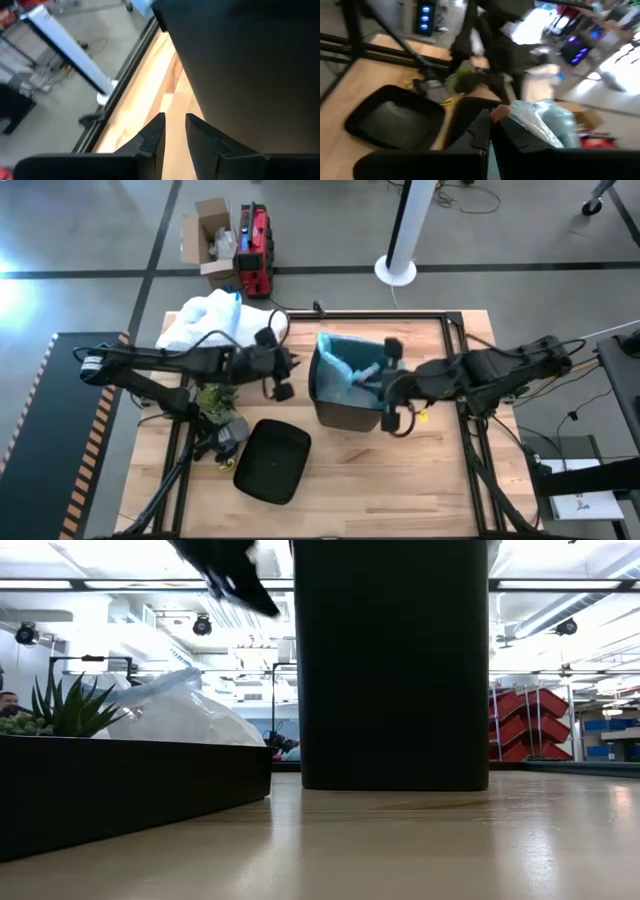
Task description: Place trash/remove bag and relplace
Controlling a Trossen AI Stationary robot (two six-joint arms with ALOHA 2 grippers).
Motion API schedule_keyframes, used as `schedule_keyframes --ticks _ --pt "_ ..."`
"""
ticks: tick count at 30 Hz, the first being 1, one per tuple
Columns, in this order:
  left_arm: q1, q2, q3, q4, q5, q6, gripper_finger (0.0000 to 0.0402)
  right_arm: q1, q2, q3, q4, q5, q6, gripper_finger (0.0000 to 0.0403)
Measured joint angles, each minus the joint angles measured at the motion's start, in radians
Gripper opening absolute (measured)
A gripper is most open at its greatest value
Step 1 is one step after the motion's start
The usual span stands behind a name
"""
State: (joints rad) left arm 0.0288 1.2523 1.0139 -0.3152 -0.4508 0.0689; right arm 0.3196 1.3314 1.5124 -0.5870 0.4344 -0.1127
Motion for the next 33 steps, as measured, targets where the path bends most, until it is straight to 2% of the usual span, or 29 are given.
schedule_keyframes --ticks 3,7,13,18,21,26,33 --pt "0.053 0.055 -0.101 0.245 0.067 0.08 0.0054 0.021 0.025 0.0 -0.002 -0.009 0.07 0.0" --pt "0.063 0.129 -0.173 0.455 0.104 0.145 0.0048 0.053 0.034 0.0 -0.033 -0.016 0.159 0.0" --pt "0.047 0.18 -0.176 0.477 0.16 0.127 0.0048 0.09 0.026 -0.002 -0.099 0.006 0.302 0.0" --pt "0.002 0.178 -0.174 0.473 0.208 0.107 0.0045 0.106 0.02 -0.003 -0.129 0.057 0.334 0.0008" --pt "-0.033 0.171 -0.174 0.471 0.207 0.104 0.0044 0.115 0.013 -0.003 -0.148 0.064 0.355 0.0038" --pt "-0.08 0.169 -0.174 0.459 0.207 0.069 0.0046 0.152 0.004 -0.003 -0.202 0.06 0.4 0.0125" --pt "-0.135 0.169 -0.173 0.438 0.206 0.053 0.0041 0.271 0.006 -0.003 -0.318 -0.105 0.521 0.0237"
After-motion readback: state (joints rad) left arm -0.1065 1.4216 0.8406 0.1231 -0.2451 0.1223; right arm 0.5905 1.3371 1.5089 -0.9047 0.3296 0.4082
